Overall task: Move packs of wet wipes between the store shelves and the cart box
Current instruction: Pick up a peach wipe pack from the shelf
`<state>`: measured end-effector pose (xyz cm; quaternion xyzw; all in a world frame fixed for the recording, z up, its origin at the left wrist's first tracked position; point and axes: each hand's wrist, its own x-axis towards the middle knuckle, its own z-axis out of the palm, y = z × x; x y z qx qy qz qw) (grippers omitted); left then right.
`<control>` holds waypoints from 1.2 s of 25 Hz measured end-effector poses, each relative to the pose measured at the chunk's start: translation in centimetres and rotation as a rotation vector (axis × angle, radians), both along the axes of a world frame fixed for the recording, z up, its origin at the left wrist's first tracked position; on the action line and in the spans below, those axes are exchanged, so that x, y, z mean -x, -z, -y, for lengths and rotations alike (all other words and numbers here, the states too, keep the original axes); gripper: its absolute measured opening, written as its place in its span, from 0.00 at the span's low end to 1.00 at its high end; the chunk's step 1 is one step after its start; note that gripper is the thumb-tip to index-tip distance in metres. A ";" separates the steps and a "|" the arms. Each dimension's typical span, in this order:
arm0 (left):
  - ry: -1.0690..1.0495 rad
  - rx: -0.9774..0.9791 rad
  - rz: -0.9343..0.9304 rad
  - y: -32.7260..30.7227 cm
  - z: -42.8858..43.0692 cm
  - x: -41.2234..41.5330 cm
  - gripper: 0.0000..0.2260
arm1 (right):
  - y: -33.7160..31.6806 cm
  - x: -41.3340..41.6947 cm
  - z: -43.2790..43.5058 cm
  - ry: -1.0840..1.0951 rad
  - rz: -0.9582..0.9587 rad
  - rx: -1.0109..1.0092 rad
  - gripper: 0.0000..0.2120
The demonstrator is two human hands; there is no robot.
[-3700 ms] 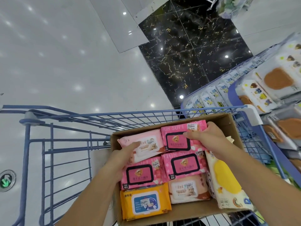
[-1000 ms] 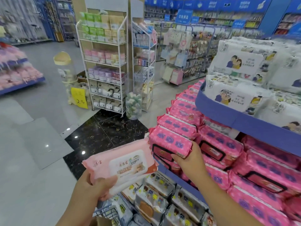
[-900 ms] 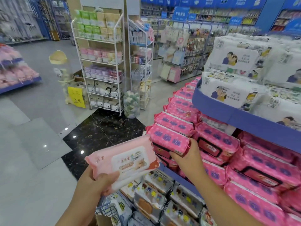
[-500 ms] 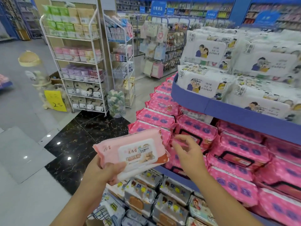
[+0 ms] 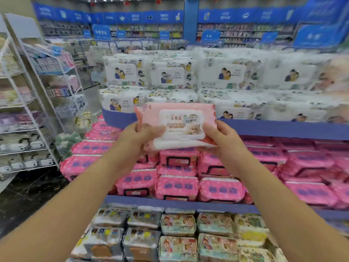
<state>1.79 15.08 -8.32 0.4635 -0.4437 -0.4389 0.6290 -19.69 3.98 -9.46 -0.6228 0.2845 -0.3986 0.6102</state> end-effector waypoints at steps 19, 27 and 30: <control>0.532 -0.013 0.114 -5.0 16.1 55.4 0.41 | -4.4 58.0 -0.3 0.626 -0.041 0.195 0.17; 0.594 0.044 0.106 -4.2 29.2 69.3 0.34 | -4.0 73.2 11.9 0.676 -0.106 0.223 0.44; 0.526 0.051 0.150 -4.5 34.2 72.6 0.25 | -5.2 76.7 18.1 0.637 -0.124 0.242 0.44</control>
